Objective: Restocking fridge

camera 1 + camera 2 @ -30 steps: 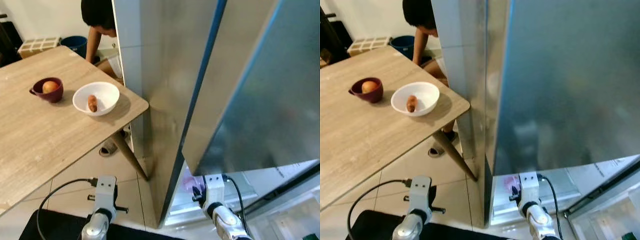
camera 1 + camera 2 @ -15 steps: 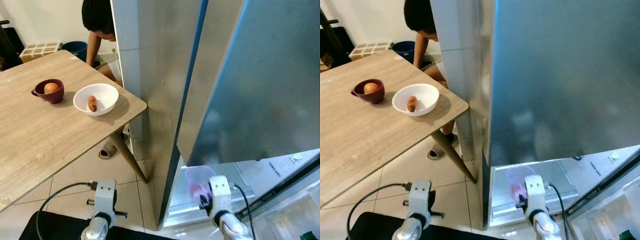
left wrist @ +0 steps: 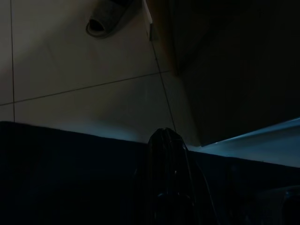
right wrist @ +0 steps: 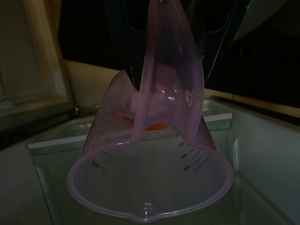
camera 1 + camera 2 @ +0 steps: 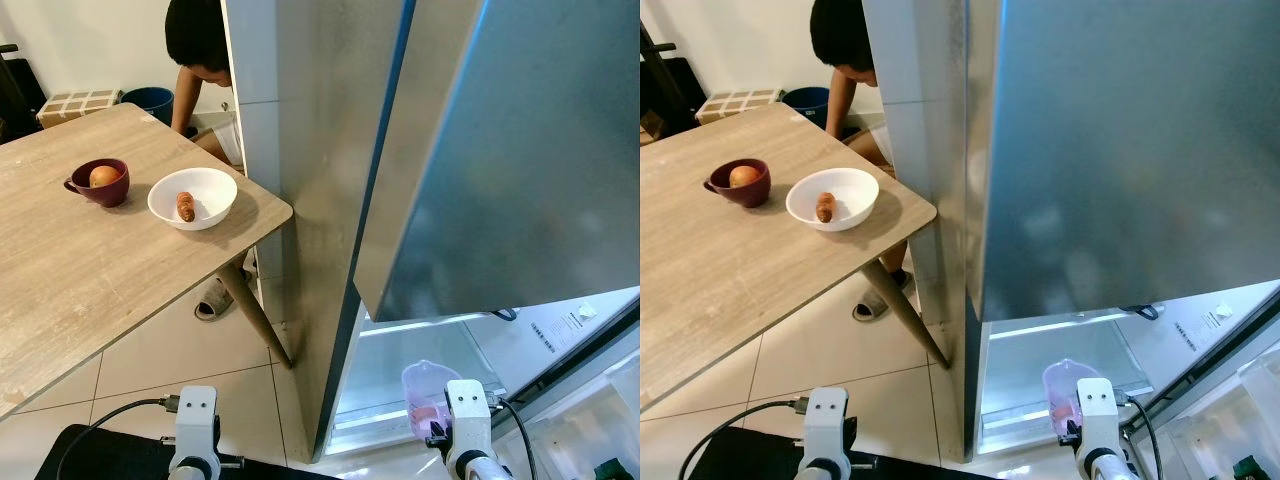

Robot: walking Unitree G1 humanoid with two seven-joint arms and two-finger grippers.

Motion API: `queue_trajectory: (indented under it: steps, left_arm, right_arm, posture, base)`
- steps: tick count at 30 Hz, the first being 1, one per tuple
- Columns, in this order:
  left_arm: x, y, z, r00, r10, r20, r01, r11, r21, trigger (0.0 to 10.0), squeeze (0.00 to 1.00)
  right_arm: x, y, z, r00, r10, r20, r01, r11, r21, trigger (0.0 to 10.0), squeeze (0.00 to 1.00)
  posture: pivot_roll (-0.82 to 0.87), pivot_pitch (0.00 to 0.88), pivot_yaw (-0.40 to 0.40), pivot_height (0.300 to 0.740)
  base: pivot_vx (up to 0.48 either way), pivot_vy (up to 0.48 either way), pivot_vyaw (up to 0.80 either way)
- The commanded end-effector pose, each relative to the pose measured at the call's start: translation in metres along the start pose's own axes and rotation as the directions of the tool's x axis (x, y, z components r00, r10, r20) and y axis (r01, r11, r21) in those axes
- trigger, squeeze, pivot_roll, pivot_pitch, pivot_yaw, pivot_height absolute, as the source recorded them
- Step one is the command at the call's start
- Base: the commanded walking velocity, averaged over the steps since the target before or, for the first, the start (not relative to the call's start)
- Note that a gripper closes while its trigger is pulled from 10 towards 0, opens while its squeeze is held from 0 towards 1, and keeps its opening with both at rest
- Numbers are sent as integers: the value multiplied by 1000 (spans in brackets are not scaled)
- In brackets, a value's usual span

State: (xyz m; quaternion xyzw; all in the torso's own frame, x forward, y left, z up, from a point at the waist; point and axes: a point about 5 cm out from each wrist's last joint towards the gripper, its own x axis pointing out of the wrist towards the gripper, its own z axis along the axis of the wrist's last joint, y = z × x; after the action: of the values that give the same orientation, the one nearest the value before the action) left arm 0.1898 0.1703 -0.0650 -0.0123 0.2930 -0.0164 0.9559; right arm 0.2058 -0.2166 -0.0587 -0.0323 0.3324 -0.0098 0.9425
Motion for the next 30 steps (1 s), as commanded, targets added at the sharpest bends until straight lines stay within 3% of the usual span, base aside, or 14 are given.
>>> queue_trajectory:
  steps: [1,11,30]
  left_arm:
    - [-1,-2,-4,1000,-8,-25,8,1000,2,10000,0]
    - [0,-4,-3,1000,-18,-20,18,1000,-7,10000,0]
    - [0,-5,-4,999,-31,-26,30,999,-20,10000,0]
  right_arm:
    - [2,2,4,1000,-4,9,4,1000,8,10000,0]
    - [2,4,4,1000,1,12,-1,1000,8,10000,0]
    - [3,4,6,1000,3,17,-3,1000,2,10000,0]
  posture:
    - [-111,104,-18,740]
    - [-110,105,-20,740]
    - [-116,106,-22,740]
  base:
    - [0,0,0]
    - [0,0,0]
    - [0,-308,0]
